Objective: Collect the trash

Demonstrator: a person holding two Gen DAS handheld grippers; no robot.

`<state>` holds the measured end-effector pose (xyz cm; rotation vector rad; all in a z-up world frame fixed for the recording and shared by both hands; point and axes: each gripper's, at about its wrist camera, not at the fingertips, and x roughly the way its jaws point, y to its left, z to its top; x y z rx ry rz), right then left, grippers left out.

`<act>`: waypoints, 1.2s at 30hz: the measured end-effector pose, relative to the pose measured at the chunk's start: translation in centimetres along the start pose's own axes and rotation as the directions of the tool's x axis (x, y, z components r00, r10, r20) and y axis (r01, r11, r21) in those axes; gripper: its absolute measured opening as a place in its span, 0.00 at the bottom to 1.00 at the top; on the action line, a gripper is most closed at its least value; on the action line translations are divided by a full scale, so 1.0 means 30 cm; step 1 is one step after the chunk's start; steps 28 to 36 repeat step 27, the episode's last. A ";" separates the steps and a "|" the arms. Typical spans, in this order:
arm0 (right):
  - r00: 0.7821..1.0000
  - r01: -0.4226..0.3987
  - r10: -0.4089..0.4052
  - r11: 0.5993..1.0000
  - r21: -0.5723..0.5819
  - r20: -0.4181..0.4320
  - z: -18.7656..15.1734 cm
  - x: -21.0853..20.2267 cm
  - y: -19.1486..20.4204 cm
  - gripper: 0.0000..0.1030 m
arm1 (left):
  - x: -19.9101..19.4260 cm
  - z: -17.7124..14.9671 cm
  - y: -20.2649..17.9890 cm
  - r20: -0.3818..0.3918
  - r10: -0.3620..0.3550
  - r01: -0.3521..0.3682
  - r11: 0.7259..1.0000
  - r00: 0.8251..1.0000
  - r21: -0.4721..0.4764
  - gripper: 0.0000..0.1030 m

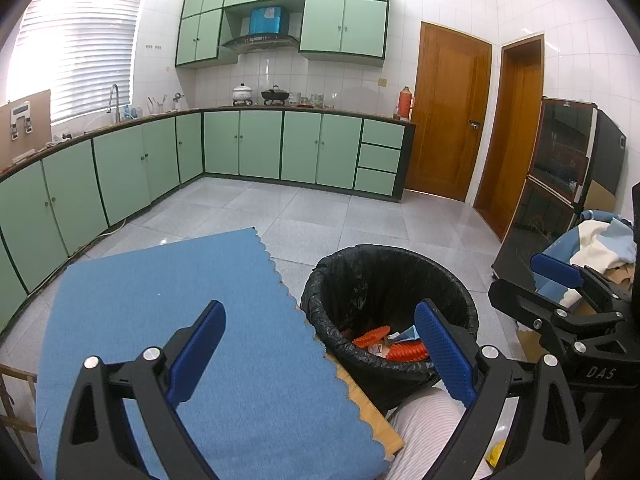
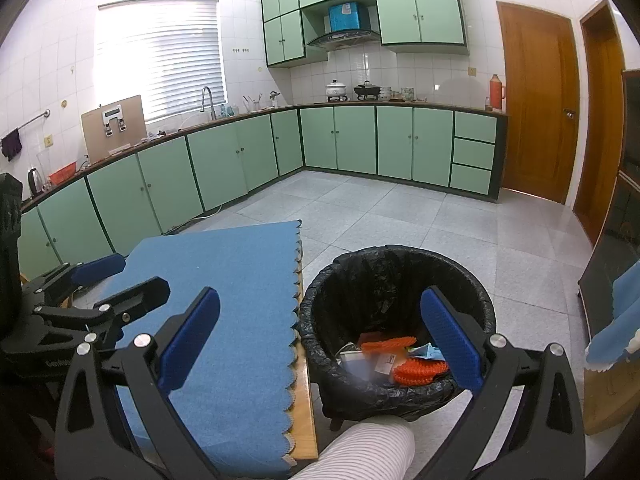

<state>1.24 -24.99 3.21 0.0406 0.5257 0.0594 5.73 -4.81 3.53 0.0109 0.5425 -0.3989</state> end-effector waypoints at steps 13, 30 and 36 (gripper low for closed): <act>1.000 -0.002 0.002 1.000 -0.003 -0.004 -0.008 0.000 0.003 0.95 | 0.002 -0.006 -0.004 -0.002 -0.001 0.001 1.000 1.000 -0.002 0.91; 1.000 0.000 0.000 1.000 0.003 -0.012 -0.016 0.012 -0.003 0.95 | 0.013 -0.009 -0.009 -0.010 0.003 -0.003 1.000 1.000 -0.004 0.91; 1.000 0.000 0.000 1.000 0.003 -0.012 -0.016 0.012 -0.003 0.95 | 0.013 -0.009 -0.009 -0.010 0.003 -0.003 1.000 1.000 -0.004 0.91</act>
